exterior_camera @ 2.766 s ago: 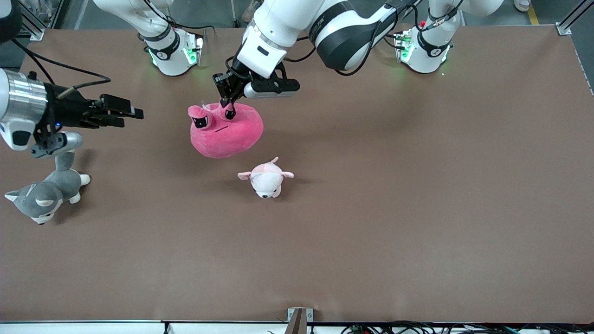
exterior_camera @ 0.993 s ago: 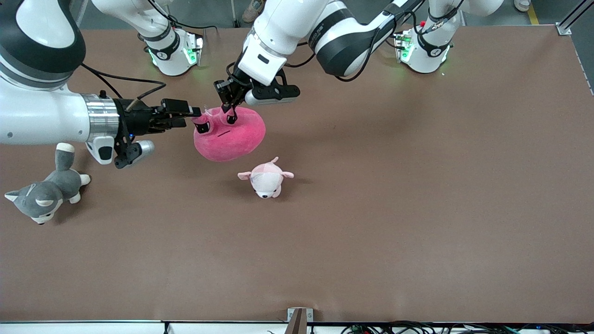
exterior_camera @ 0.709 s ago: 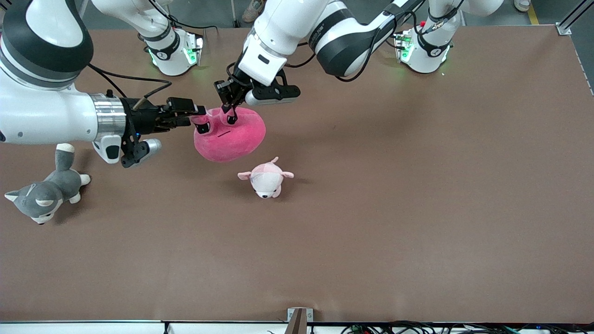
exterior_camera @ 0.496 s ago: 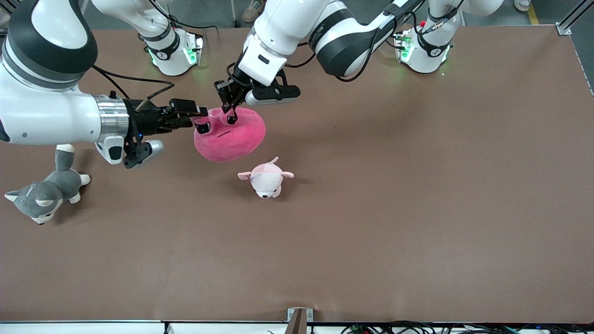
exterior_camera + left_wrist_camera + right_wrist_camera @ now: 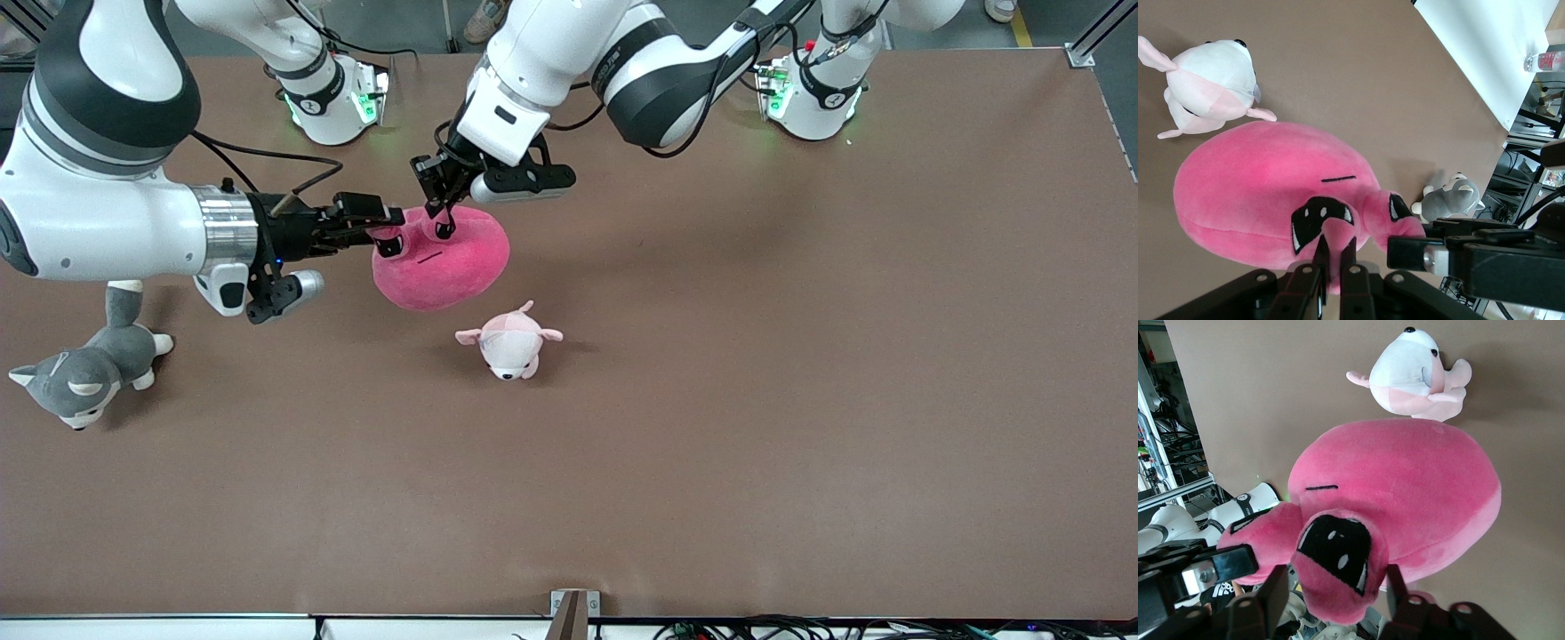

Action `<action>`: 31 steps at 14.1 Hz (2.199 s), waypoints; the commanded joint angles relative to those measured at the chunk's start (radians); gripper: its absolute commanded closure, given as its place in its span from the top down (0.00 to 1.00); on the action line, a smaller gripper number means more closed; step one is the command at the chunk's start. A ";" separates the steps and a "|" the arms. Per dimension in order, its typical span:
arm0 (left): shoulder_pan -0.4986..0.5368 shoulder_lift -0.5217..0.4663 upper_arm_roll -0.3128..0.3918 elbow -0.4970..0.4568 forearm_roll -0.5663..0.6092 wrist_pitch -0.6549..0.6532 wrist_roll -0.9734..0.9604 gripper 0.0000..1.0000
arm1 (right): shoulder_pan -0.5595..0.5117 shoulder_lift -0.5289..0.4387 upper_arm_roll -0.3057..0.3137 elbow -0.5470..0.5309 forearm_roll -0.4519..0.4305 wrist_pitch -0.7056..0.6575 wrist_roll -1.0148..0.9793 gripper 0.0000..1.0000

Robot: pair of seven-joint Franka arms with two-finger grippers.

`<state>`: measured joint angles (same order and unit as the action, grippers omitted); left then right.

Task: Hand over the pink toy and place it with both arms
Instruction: 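Close the right gripper on the pink toy and open the left gripper, then lower the pink toy with the right gripper while the left gripper withdraws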

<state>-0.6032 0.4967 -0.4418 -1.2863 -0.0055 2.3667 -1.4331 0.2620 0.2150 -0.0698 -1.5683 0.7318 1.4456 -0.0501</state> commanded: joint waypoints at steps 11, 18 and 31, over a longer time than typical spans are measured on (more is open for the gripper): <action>-0.009 0.000 0.003 0.012 0.002 -0.004 -0.007 0.99 | 0.000 -0.016 -0.008 -0.012 -0.011 0.010 -0.014 0.00; 0.101 -0.113 0.037 0.005 0.015 -0.275 0.002 1.00 | -0.044 -0.025 -0.015 -0.015 -0.032 -0.037 -0.019 0.00; 0.614 -0.308 0.029 -0.007 0.185 -0.854 0.690 1.00 | -0.334 0.047 -0.012 0.010 -0.292 -0.140 -0.301 0.01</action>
<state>-0.0501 0.2480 -0.4011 -1.2657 0.1776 1.5473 -0.8725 -0.0439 0.2287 -0.1000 -1.5723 0.4429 1.3120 -0.3232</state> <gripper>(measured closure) 0.000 0.903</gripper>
